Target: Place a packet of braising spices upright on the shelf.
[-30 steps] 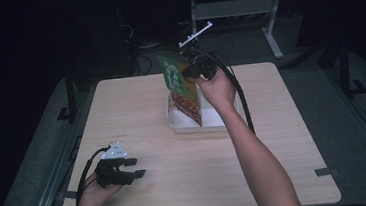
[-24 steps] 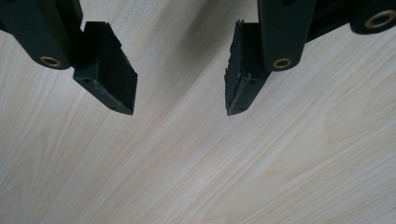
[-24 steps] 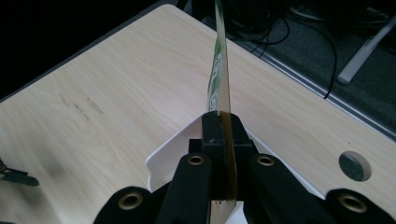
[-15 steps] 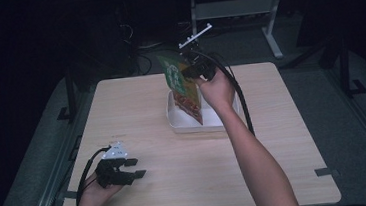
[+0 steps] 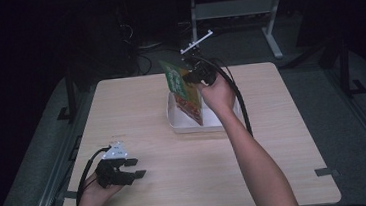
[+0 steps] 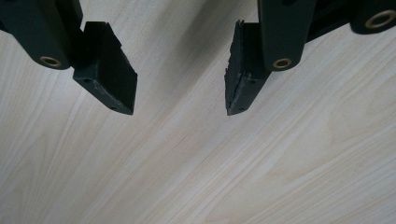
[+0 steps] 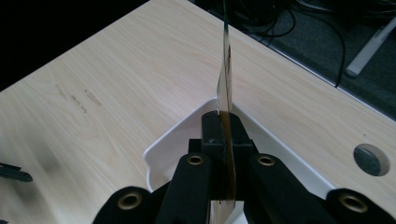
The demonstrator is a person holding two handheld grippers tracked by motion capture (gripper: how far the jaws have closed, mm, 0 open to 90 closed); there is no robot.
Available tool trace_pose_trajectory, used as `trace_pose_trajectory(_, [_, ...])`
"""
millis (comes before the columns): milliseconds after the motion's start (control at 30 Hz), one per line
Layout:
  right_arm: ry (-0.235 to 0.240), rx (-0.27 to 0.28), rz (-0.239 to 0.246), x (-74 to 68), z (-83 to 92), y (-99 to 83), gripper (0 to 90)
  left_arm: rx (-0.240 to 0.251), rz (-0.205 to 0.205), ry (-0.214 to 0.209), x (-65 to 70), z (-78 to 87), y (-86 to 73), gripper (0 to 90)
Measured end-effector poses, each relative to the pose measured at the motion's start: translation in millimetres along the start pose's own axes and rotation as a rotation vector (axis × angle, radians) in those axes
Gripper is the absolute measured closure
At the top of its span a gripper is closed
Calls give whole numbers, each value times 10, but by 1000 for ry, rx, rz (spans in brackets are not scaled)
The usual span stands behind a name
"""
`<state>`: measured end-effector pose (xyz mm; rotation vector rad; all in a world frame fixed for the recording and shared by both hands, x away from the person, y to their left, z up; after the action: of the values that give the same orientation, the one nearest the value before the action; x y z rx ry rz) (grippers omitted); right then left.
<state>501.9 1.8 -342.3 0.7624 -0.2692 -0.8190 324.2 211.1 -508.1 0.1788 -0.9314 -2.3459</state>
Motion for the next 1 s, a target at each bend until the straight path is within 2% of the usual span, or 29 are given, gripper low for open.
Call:
trace_pose_trajectory(233, [13,-25,-7,16,16,-74,890,-3,0,3,4,-2,-1,437])
trace_pose_trajectory(1000, [10,-61,-25,163,128,-286,885,-6,-1,4,-1,-10,-6,437])
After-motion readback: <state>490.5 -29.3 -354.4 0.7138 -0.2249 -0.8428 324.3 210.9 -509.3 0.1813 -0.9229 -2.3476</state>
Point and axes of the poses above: each handheld gripper's, and its own axes: z roughly backward along the jaws, y roughly out of its top, x roughly to its right, the point moved 10 cm from there along -z, roughly forward along the jaws
